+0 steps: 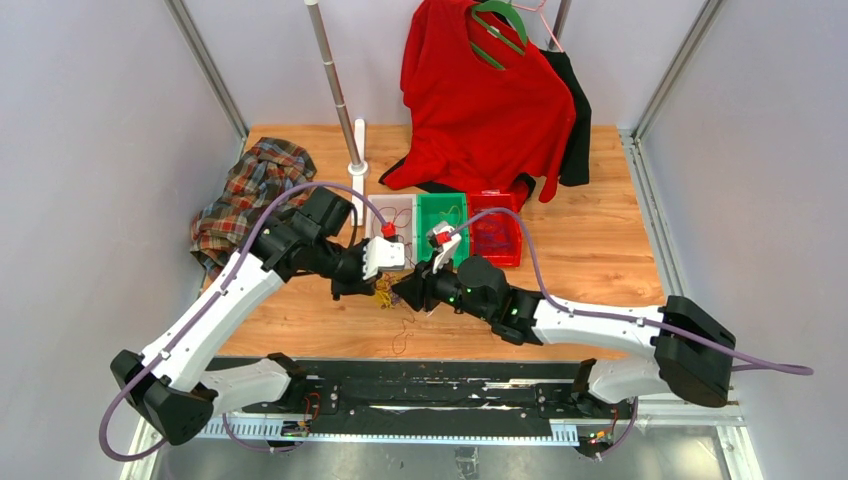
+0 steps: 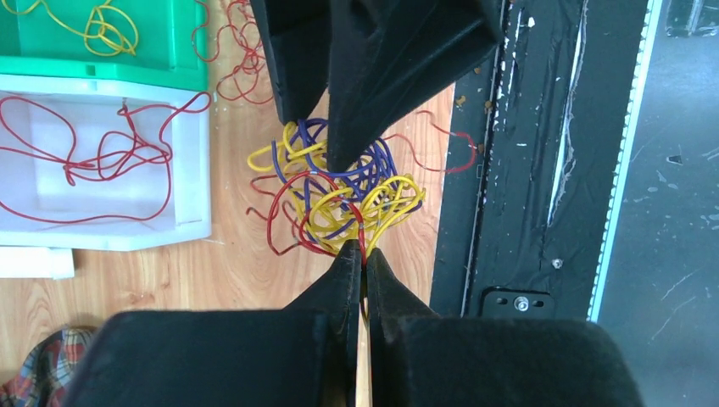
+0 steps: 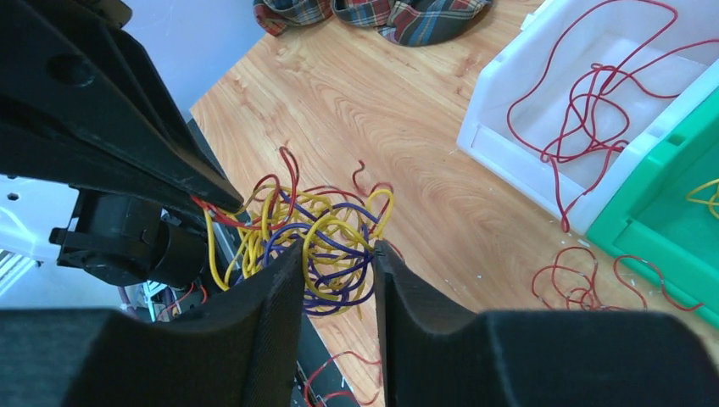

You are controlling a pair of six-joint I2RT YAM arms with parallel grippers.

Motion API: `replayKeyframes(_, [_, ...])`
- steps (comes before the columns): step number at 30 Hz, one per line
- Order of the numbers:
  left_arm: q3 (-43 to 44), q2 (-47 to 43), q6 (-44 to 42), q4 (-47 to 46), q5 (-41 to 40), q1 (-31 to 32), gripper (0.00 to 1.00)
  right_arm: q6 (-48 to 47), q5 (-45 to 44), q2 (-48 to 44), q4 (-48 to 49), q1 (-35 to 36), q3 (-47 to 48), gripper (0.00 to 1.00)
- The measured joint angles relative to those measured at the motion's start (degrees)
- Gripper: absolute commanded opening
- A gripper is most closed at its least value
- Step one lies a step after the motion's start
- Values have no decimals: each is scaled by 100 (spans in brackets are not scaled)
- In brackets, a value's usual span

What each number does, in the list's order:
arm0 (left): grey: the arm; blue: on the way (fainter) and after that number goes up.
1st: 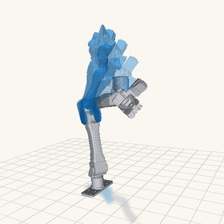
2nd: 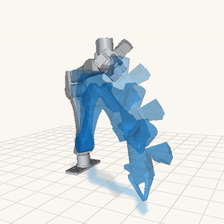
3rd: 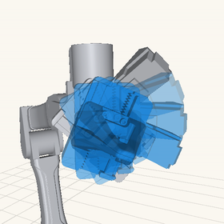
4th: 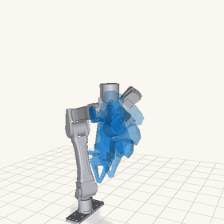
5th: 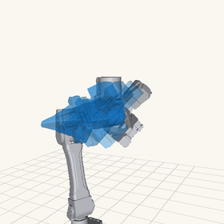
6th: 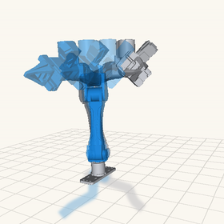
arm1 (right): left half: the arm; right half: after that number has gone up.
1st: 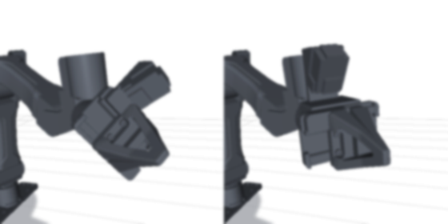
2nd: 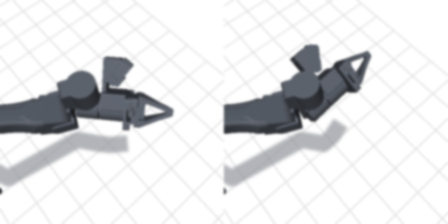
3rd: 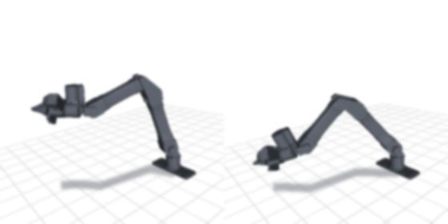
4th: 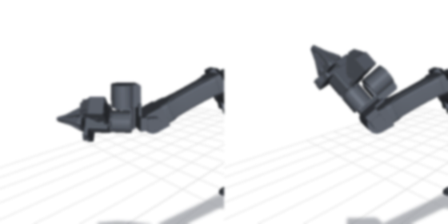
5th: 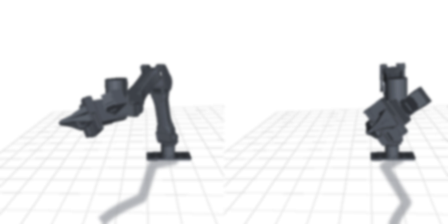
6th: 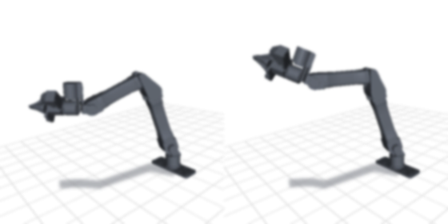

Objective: Untangle the cables

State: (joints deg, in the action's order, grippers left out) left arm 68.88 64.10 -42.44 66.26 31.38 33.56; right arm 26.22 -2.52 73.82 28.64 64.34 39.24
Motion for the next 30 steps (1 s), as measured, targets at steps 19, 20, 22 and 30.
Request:
replayKeyframes(19, [-634, -546, -868, 72, -914, 2, 4, 557, -590, -487, -527, -490, -776, 1])
replayKeyframes(20, [-662, -586, -914, 72, -949, 2, 4, 577, -612, -492, -608, -490, -807, 0])
replayKeyframes(22, [-695, -651, -962, 72, -1001, 2, 4, 599, -664, -494, -776, -490, -815, 1])
replayKeyframes(30, [-931, -817, -1217, 17, -1397, 2, 1, 640, -1051, -898, -1565, -490, -835, 1])
